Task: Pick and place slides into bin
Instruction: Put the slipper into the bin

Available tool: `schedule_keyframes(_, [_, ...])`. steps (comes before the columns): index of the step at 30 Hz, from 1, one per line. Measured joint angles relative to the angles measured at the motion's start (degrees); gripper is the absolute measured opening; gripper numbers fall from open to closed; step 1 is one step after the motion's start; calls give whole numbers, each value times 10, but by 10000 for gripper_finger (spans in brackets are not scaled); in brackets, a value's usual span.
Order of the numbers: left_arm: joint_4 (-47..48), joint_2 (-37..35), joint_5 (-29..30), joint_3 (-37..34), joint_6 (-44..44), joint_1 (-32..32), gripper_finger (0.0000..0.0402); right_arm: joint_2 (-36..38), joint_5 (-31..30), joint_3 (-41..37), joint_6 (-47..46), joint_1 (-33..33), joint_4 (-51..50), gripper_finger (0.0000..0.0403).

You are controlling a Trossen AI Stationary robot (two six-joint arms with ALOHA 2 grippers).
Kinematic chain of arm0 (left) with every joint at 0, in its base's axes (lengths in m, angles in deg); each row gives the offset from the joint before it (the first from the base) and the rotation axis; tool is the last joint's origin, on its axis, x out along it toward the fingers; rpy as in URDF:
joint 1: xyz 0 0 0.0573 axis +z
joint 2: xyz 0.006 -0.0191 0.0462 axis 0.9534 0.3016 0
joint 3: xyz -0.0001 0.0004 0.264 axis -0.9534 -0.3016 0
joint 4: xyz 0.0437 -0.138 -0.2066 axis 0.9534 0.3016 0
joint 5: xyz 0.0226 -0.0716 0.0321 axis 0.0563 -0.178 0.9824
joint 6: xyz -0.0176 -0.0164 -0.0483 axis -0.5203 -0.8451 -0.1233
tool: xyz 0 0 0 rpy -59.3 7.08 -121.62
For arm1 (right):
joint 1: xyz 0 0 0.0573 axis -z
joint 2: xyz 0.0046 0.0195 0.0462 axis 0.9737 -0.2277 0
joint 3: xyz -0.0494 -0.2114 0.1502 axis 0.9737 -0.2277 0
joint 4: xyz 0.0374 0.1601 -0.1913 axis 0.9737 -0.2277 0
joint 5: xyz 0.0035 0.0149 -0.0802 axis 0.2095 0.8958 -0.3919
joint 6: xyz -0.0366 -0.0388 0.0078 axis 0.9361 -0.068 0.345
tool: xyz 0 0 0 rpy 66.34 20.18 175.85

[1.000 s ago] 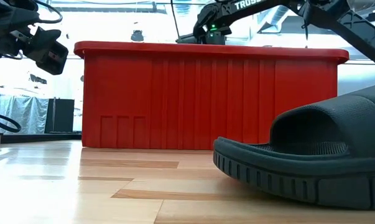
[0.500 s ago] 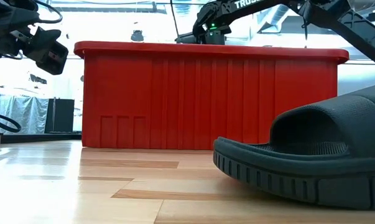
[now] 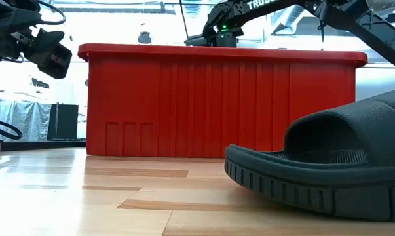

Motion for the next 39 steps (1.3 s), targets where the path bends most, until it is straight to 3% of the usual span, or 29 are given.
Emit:
schedule_keyframes(6, [0,0,0,0,0,0,149,1,-53,35,6,0,-18,71])
schedule_keyframes(13, [0,0,0,0,0,0,149,1,-137,145,6,1,-63,71])
schedule_keyframes(21, [0,0,0,0,0,0,149,106,-152,129,-21,1,-58,71])
schedule_keyframes(28, [0,0,0,0,0,0,149,201,-133,129,-60,-13,-64,71])
schedule_keyframes(39, [0,0,0,0,0,0,149,283,14,129,-107,-94,-64,71])
